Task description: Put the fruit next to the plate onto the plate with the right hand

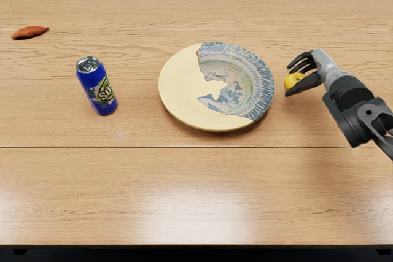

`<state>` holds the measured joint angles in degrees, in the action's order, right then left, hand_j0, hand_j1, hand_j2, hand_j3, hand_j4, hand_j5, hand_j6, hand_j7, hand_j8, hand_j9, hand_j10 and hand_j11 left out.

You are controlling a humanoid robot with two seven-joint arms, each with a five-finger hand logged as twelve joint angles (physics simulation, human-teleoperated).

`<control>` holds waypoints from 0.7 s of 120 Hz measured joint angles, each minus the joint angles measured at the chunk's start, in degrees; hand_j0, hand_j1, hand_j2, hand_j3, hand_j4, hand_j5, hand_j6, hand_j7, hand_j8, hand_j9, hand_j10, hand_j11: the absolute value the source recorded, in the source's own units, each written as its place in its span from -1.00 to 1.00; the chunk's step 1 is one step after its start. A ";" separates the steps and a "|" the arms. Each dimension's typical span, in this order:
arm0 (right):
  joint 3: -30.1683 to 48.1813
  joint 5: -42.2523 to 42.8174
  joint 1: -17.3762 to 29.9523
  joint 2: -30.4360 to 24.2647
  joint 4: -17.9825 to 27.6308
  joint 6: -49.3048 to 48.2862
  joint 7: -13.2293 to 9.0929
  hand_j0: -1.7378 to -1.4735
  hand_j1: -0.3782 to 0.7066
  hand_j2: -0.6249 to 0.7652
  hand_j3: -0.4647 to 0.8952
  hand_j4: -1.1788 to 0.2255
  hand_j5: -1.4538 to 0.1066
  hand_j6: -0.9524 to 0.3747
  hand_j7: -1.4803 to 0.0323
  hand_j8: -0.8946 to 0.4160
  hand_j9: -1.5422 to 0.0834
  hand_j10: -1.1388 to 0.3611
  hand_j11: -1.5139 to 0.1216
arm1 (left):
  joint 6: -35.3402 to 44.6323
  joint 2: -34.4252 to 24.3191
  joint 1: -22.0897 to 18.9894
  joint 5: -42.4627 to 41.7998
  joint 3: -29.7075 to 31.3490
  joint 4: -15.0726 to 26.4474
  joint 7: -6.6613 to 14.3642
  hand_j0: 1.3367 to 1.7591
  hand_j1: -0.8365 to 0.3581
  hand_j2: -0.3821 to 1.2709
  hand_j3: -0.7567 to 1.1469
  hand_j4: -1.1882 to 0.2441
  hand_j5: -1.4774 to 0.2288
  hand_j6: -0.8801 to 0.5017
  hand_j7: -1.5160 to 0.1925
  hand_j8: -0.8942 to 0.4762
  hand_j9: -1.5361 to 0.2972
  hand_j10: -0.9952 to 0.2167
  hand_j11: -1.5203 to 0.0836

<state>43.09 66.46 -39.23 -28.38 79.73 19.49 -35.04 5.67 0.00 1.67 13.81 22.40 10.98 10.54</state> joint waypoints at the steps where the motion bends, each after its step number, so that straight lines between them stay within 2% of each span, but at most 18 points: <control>1: 0.01 -0.22 -0.25 -0.01 0.01 -0.15 0.00 -0.37 0.06 0.44 -0.31 -0.41 -0.49 -0.58 -0.39 -0.35 -0.41 -0.27 -0.46 | 0.00 0.00 0.00 0.00 0.00 0.00 0.00 0.52 0.98 -0.54 -0.21 0.66 0.73 0.27 0.77 0.31 0.68 0.64 0.90; 13: 0.07 -2.06 -3.10 0.32 0.09 -1.65 0.02 -0.37 0.03 0.41 -0.31 -0.41 -0.51 -0.58 -0.40 -0.36 -0.42 -0.27 -0.47 | 0.00 0.00 0.04 0.00 0.00 0.00 0.00 0.52 0.98 -0.54 -0.21 0.66 0.73 0.27 0.77 0.30 0.68 0.64 0.90; 14: 0.07 -2.15 -3.31 0.37 0.10 -1.76 0.03 -0.37 -0.02 0.46 -0.31 -0.41 -0.51 -0.57 -0.40 -0.35 -0.42 -0.26 -0.47 | 0.00 0.00 0.02 0.00 0.00 0.00 0.00 0.52 0.98 -0.54 -0.21 0.66 0.73 0.27 0.77 0.31 0.68 0.64 0.90; 32: -0.34 -4.82 -6.43 1.92 0.41 -2.94 0.03 -0.37 0.03 0.45 -0.32 -0.41 -0.52 -0.59 -0.40 -0.36 -0.41 -0.28 -0.46 | -0.01 0.00 0.04 0.00 0.00 0.00 0.00 0.52 0.98 -0.54 -0.21 0.66 0.73 0.27 0.77 0.31 0.68 0.64 0.90; 58: -1.34 -5.77 -7.34 6.55 0.35 -4.04 0.02 -0.38 0.08 0.51 -0.32 -0.41 -0.52 -0.58 -0.40 -0.36 -0.39 -0.26 -0.44 | -0.01 0.00 0.01 0.00 0.00 0.00 0.00 0.52 0.98 -0.54 -0.21 0.66 0.73 0.27 0.77 0.31 0.68 0.64 0.90; 78: -4.57 -5.91 -7.47 11.04 -0.72 -4.43 0.01 -0.39 0.20 0.69 -0.32 -0.40 -0.53 -0.58 -0.40 -0.31 -0.40 -0.22 -0.43 | 0.01 0.00 0.00 0.00 0.01 0.00 0.00 0.52 0.98 -0.54 -0.21 0.66 0.73 0.27 0.77 0.31 0.68 0.64 0.90; 80: -4.82 -5.89 -7.49 11.41 -0.93 -4.43 0.00 -0.39 0.19 0.69 -0.32 -0.37 -0.49 -0.55 -0.36 -0.30 -0.36 -0.22 -0.39 | 0.01 0.00 0.00 0.00 0.01 0.00 0.00 0.52 0.98 -0.54 -0.20 0.66 0.73 0.27 0.77 0.31 0.68 0.64 0.90; 84: -5.14 -5.82 -7.50 12.36 -1.33 -4.39 0.01 -0.39 0.04 0.57 -0.32 -0.22 -0.30 -0.42 -0.17 -0.21 -0.18 -0.12 -0.21 | 0.02 0.00 0.01 0.00 0.01 0.00 0.00 0.52 0.98 -0.54 -0.20 0.66 0.73 0.27 0.77 0.31 0.68 0.64 0.90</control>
<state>37.95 60.64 -46.73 -16.02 78.40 15.10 -35.03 5.69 0.00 1.68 13.80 22.41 10.99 10.55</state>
